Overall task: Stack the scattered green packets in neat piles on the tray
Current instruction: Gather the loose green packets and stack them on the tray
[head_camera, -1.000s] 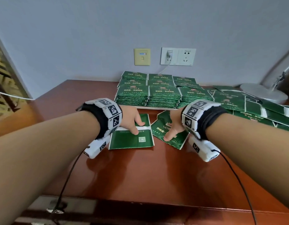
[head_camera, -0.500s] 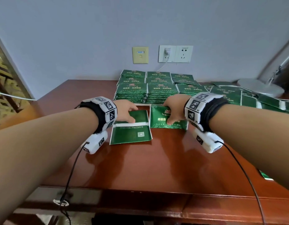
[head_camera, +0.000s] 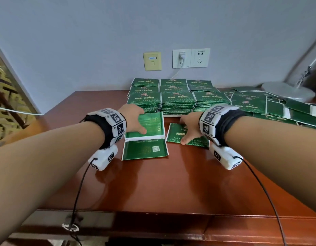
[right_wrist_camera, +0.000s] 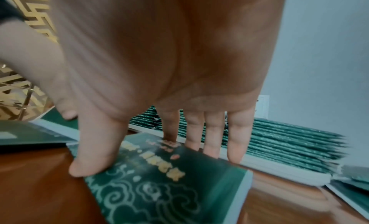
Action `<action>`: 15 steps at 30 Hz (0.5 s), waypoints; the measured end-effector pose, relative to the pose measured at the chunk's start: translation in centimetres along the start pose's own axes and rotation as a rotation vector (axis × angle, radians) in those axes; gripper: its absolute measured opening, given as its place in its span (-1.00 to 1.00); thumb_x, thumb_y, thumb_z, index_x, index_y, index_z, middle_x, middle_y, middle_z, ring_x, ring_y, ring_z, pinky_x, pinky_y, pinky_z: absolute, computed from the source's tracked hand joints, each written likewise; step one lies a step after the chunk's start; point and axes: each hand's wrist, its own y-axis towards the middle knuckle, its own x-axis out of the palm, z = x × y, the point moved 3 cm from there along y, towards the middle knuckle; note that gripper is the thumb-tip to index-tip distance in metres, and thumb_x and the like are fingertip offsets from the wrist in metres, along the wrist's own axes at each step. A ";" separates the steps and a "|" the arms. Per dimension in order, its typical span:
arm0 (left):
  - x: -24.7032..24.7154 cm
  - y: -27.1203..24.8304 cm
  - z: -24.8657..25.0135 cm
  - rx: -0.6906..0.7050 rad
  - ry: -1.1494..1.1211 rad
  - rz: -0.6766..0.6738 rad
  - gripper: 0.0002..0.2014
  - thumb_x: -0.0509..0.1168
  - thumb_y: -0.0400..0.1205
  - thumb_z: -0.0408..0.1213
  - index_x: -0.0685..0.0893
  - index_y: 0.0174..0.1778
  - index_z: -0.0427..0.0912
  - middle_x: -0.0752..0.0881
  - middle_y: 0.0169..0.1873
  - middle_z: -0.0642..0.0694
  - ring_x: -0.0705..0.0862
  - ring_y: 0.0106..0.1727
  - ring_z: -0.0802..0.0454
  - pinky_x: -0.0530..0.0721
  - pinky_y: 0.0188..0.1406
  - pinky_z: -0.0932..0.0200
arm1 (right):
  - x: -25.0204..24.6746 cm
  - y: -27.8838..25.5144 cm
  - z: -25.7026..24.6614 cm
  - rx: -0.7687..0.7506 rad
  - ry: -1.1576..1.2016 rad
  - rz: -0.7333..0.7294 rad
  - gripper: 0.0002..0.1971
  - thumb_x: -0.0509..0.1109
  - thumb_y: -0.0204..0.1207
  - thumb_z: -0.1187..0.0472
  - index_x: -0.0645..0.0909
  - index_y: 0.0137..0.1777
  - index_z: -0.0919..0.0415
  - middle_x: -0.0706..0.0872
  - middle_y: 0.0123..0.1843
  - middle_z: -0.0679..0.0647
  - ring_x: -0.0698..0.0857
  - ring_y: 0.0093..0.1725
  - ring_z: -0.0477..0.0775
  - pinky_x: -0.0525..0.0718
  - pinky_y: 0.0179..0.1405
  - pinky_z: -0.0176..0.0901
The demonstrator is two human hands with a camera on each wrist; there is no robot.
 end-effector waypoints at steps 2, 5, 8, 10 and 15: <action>-0.6 -0.5 -0.1 0.051 -0.067 0.036 -0.53 0.49 0.40 0.14 0.63 0.01 -0.15 0.61 -0.03 -0.13 0.59 -0.01 -0.10 0.54 -0.03 0.06 | -0.2 0.2 -0.2 -0.018 -0.035 -0.024 -0.20 0.52 0.35 -0.22 0.43 0.47 0.26 0.67 0.30 0.12 0.67 0.22 0.17 0.65 0.21 0.03; -0.9 -1.7 -0.1 0.124 -0.095 0.026 -0.37 0.40 0.26 0.37 0.56 -0.18 -0.18 0.62 -0.19 -0.10 0.51 -0.25 -0.02 0.53 -0.22 0.04 | -0.4 0.6 -0.6 -0.028 -0.080 -0.036 -0.21 0.53 0.35 -0.19 0.45 0.46 0.27 0.68 0.28 0.12 0.68 0.21 0.17 0.65 0.17 -0.01; -0.7 -3.1 0.2 0.164 -0.177 -0.025 -0.38 0.31 0.22 0.49 0.59 -0.17 -0.02 0.68 -0.20 0.05 0.63 -0.21 0.06 0.68 -0.12 0.04 | -0.3 0.9 -0.7 -0.029 -0.100 -0.050 -0.24 0.54 0.34 -0.18 0.48 0.43 0.28 0.69 0.25 0.12 0.69 0.19 0.18 0.65 0.11 -0.03; -0.2 -3.7 0.5 0.173 -0.197 -0.113 -0.33 0.30 0.23 0.51 0.59 0.03 0.05 0.65 -0.03 0.10 0.65 -0.03 0.12 0.70 0.08 0.01 | -0.3 1.1 -0.7 -0.026 -0.107 -0.061 -0.24 0.54 0.35 -0.18 0.49 0.42 0.29 0.69 0.24 0.13 0.69 0.18 0.19 0.66 0.13 -0.02; 2.7 -3.9 1.2 0.125 -0.002 -0.254 0.09 0.46 0.22 0.40 0.19 0.59 0.01 0.37 0.36 -0.01 0.37 0.40 0.01 0.51 0.37 -0.15 | 0.1 1.9 -0.6 0.011 -0.123 -0.119 -0.21 0.41 0.45 -0.25 0.43 0.46 0.37 0.62 0.36 0.21 0.63 0.29 0.20 0.61 0.18 -0.03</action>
